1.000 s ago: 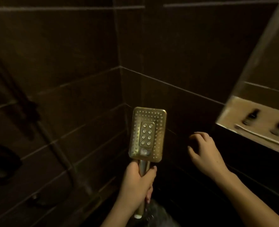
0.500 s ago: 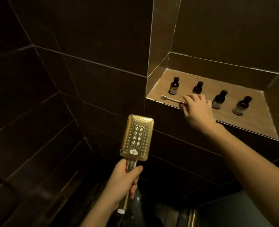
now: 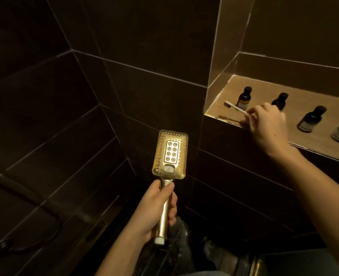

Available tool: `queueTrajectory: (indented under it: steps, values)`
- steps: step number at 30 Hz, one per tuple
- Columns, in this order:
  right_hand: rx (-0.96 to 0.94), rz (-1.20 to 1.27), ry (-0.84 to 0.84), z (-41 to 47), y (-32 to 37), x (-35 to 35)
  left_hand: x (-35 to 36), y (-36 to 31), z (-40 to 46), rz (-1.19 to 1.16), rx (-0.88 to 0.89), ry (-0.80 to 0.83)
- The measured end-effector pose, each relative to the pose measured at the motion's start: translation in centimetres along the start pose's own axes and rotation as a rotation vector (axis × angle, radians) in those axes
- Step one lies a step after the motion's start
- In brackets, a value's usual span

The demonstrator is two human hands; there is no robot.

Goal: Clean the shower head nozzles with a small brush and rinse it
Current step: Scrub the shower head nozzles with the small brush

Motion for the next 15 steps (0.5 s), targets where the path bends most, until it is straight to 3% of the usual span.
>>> queueTrajectory:
  steps: [3,7,15]
  values:
    - [-0.118,0.236,0.029,-2.9,6.1,-1.4,-2.0,-0.4,-1.0,-0.042,0.037,-0.025]
    - [-0.208,0.418,0.298,-8.6,16.0,0.0,-5.2,-1.4,-3.0,-0.085,0.112,-0.013]
    - [-0.51,0.413,0.397,-13.2,27.3,1.6,-12.9,-2.2,-7.7,-0.16,0.228,-0.125]
Point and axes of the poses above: each hand's wrist, its own z-axis towards the middle knuckle, its own x-axis out of the palm, y = z × x, the point moved 4 cm from there along z, towards the middle knuckle, and after that the axes turned 4 degrees about -y, right-handed, at the moved point
